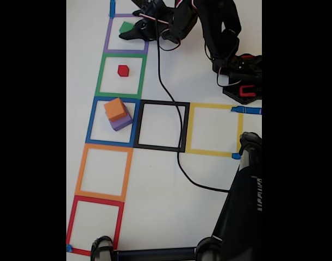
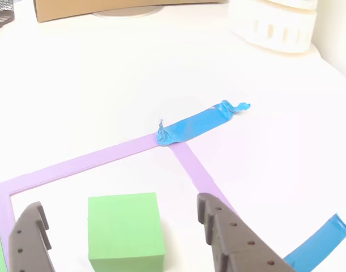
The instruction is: Tower of hanoi
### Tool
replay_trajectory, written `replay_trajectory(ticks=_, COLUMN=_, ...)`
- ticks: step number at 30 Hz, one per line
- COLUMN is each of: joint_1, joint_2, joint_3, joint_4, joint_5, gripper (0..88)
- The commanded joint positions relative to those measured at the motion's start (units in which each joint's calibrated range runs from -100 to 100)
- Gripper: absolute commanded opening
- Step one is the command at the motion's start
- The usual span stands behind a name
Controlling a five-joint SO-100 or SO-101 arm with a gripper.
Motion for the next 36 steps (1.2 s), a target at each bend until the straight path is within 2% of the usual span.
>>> replay_trajectory(ticks=1, joint_1=-0.08, joint_2=0.14, joint_3=-1.78, joint_4=-1.63, joint_5=0.0, gripper=29.4)
replay_trajectory(ticks=36, joint_1=-3.44, joint_2=5.96, joint_3=-3.14, joint_4=-4.63, joint_5=0.0, gripper=13.8)
